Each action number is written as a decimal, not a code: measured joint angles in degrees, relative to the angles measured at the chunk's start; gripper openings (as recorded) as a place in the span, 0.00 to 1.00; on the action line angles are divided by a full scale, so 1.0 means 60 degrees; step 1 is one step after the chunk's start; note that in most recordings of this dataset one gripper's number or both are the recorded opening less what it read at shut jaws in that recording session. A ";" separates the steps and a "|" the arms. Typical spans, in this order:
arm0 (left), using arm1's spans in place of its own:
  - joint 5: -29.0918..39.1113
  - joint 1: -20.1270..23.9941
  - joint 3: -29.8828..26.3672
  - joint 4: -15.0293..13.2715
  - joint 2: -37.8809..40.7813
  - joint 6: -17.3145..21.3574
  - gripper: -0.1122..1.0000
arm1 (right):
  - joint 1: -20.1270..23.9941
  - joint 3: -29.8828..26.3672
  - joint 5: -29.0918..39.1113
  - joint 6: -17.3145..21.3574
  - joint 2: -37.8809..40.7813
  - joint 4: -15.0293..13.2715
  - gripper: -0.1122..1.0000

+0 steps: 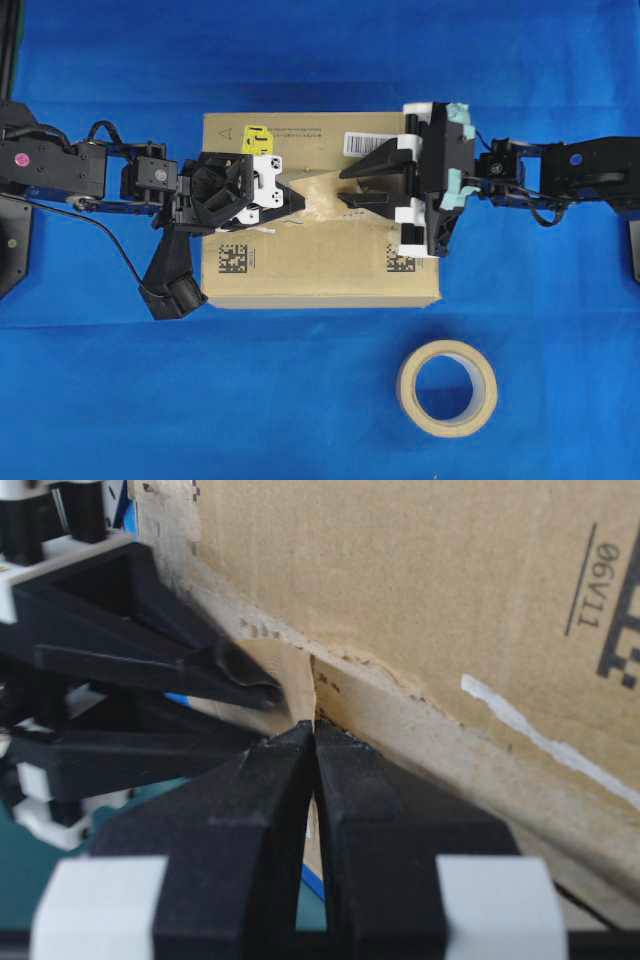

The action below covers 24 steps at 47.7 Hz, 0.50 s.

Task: Apply tape along the seams of the closed cardboard box to seal it securely.
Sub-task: 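Press the tape along the seam with both grippers toward each other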

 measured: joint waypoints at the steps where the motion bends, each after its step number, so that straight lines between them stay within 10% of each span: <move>1: 0.0000 0.0015 0.0015 -0.0015 0.0000 -0.0015 0.10 | 0.0000 -0.0015 0.0015 0.0029 0.0029 0.0000 0.46; 24: 0.0278 0.0044 0.0000 -0.0015 0.0000 -0.0161 0.10 | 0.0000 -0.0059 0.0337 0.0029 0.0059 0.0059 0.46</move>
